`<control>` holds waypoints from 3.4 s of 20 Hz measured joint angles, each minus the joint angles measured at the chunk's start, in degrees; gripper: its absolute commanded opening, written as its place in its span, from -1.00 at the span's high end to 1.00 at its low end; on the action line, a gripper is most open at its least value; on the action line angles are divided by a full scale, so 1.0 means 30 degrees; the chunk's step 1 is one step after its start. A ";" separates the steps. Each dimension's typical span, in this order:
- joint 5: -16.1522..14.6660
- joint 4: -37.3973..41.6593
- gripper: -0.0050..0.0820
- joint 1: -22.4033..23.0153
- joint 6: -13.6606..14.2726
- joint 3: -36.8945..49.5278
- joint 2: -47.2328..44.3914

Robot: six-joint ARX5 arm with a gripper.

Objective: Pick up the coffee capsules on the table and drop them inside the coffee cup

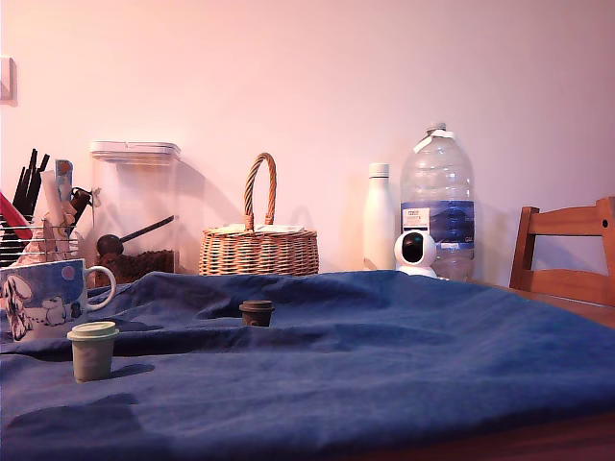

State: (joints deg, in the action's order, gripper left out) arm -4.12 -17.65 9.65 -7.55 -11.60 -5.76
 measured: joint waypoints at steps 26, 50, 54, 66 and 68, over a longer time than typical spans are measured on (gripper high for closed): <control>-0.3104 0.3322 0.52 0.1428 -0.0721 0.0051 -0.6229; -0.3024 1.2335 -0.42 0.2025 0.0379 0.3730 -1.1001; -0.2965 1.2378 -0.42 0.2025 0.0576 0.3730 -1.1030; -0.2769 1.8047 -0.42 0.2667 0.0823 0.3730 -1.7529; -0.2594 1.8950 -0.42 0.2667 0.0860 0.3730 -1.8462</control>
State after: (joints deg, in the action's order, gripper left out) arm -11.90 39.20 17.65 -4.97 -0.40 -61.14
